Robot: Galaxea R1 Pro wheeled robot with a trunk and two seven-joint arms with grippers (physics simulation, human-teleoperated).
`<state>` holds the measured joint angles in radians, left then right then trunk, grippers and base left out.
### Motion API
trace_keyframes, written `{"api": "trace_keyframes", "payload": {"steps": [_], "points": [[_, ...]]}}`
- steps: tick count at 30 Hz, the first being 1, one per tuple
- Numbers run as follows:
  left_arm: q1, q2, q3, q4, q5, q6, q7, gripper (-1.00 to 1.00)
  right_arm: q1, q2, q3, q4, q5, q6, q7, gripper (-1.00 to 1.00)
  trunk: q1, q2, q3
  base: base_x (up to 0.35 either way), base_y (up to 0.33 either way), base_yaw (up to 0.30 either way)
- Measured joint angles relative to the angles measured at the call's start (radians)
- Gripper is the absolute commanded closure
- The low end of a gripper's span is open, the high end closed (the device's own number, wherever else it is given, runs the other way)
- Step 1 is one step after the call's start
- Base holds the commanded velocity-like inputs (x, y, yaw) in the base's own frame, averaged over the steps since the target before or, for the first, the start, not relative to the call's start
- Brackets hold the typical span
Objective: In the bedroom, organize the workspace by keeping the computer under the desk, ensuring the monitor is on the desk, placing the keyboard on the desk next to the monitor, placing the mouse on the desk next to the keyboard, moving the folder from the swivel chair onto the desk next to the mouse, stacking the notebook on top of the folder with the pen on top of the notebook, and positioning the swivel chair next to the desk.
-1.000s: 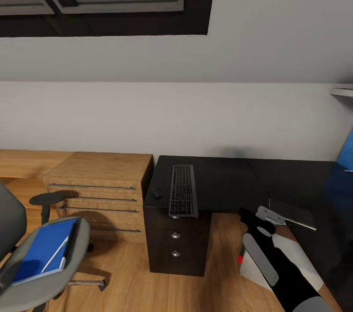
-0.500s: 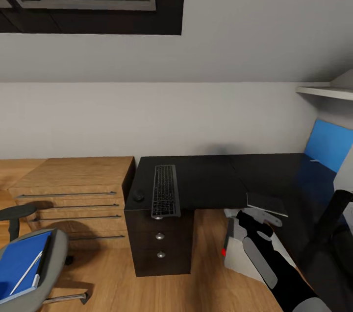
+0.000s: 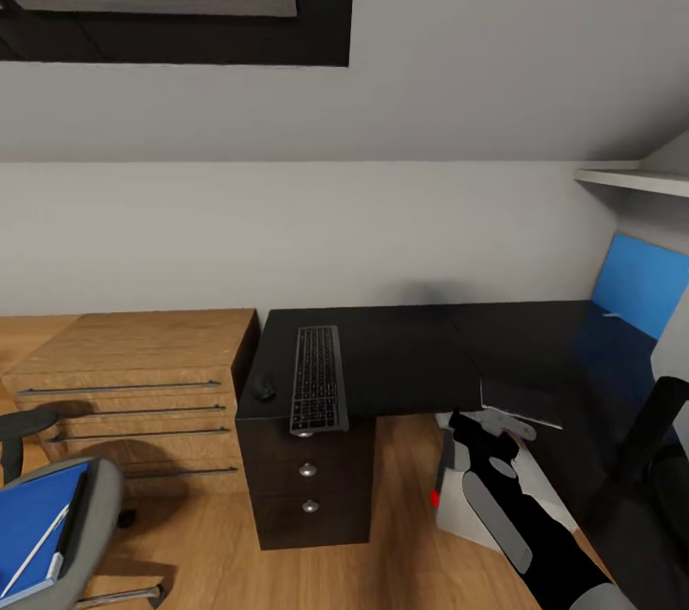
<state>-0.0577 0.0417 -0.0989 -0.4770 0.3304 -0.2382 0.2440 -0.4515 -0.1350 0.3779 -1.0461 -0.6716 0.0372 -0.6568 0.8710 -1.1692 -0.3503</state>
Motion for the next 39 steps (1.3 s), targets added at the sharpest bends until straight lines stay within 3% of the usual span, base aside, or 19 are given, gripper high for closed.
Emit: {"api": "trace_keyframes", "payload": {"steps": [11,21,25,26,27,28,31,33,34,39], "points": [[0.0,-0.001,0.0,0.0,0.0,-0.02,0.0,-1.0,0.0,0.0,0.0,0.0,0.002,-0.003,0.0,-1.0,0.0,0.0,0.0,0.254,0.0,0.0],[0.0,-0.003,-0.001,0.001,0.002,-0.02,0.0,-1.0,0.0,-0.003,-0.003,-0.001,0.008,-0.019,0.0,-1.0,0.001,0.0,0.0,0.037,0.0,0.0],[0.0,-0.004,-0.002,0.001,0.001,-0.02,0.0,-1.0,0.0,-0.006,-0.006,0.004,0.032,-0.025,0.0,-1.0,0.001,0.0,0.0,0.003,0.0,0.0],[0.0,-0.004,-0.003,0.001,0.002,-0.02,0.0,-1.0,0.0,-0.013,-0.01,0.009,0.078,-0.027,-0.004,-1.0,0.001,0.0,0.0,0.001,0.0,0.0],[0.0,-0.004,-0.003,0.001,0.002,-0.02,0.0,-1.0,0.0,-0.016,-0.011,0.014,0.095,-0.028,-0.005,-1.0,0.001,0.0,0.0,0.0,0.0,0.0],[0.0,-0.004,-0.003,0.001,0.002,-0.02,0.0,-1.0,-0.001,-0.02,-0.015,0.036,0.129,-0.028,-0.004,-1.0,0.001,0.0,0.0,0.0,0.0,0.0],[0.0,-0.004,-0.003,0.001,0.002,-0.02,0.0,-1.0,-0.004,-0.024,-0.023,0.104,0.17,-0.029,-0.002,-1.0,0.001,0.0,0.0,0.0,0.0,0.0],[0.0,-0.005,-0.003,0.002,0.002,-0.02,0.0,-1.0,-0.017,-0.026,-0.032,0.181,0.193,-0.034,0.0,-1.0,0.001,0.0,0.0,0.0,0.0,0.0],[0.0,-0.005,-0.003,0.002,0.002,-0.021,0.0,-1.0,-0.05,-0.027,-0.038,0.252,0.206,-0.053,0.001,-1.0,0.001,0.0,0.0,0.0,0.0,0.0],[0.0,-0.005,-0.003,0.002,0.002,-0.02,0.0,-1.0,-0.135,-0.029,-0.044,0.419,0.213,-0.111,0.021,-1.0,0.001,0.0,0.0,0.0,0.0,0.0]]}}
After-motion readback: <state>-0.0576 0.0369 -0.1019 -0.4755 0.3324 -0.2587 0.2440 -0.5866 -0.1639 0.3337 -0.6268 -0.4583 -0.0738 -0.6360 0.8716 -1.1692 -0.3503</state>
